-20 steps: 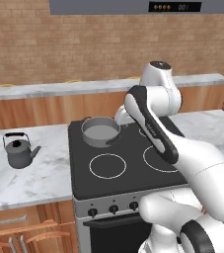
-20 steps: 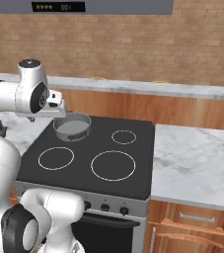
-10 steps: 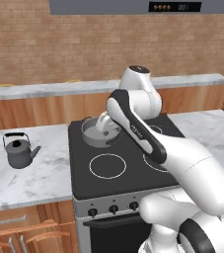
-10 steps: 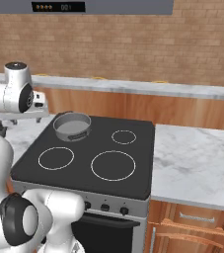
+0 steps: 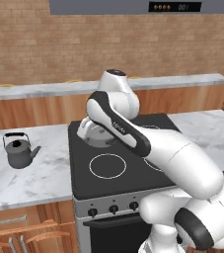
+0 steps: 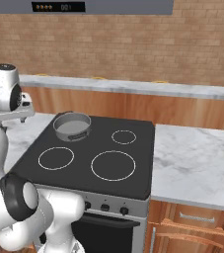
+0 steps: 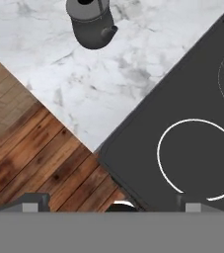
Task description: Pick the kettle from the counter and place it on a stove burner. Then turn the burner on.
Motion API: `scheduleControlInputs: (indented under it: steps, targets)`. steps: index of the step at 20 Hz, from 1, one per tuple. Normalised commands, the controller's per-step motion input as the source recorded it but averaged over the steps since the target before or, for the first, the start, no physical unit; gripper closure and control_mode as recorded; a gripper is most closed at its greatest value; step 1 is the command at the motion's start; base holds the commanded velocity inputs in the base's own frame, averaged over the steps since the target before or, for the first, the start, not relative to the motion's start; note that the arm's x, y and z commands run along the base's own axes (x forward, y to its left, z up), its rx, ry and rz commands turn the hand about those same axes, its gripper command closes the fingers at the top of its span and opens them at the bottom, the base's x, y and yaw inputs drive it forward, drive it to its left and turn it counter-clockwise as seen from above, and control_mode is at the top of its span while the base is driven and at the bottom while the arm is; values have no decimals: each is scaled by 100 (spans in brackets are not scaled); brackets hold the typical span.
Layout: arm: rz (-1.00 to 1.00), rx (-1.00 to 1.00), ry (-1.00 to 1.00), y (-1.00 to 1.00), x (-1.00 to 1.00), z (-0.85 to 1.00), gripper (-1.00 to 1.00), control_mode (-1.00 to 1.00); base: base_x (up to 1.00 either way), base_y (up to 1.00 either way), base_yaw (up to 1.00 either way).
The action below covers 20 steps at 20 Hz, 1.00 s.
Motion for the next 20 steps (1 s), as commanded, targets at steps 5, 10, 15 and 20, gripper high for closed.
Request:
scheduleControlInputs:
  steps: [5,10,15,20]
  targets:
    - [10,0,0,50,22,-4,-100,-100,0,0,0]
    - [2,0,0,36,24,-6,-100,-100,0,0,0]
    - [0,0,0,32,32,-10,-100,-100,0,0,0]
    - [0,0,0,40,43,-13,-100,-100,0,0,0]
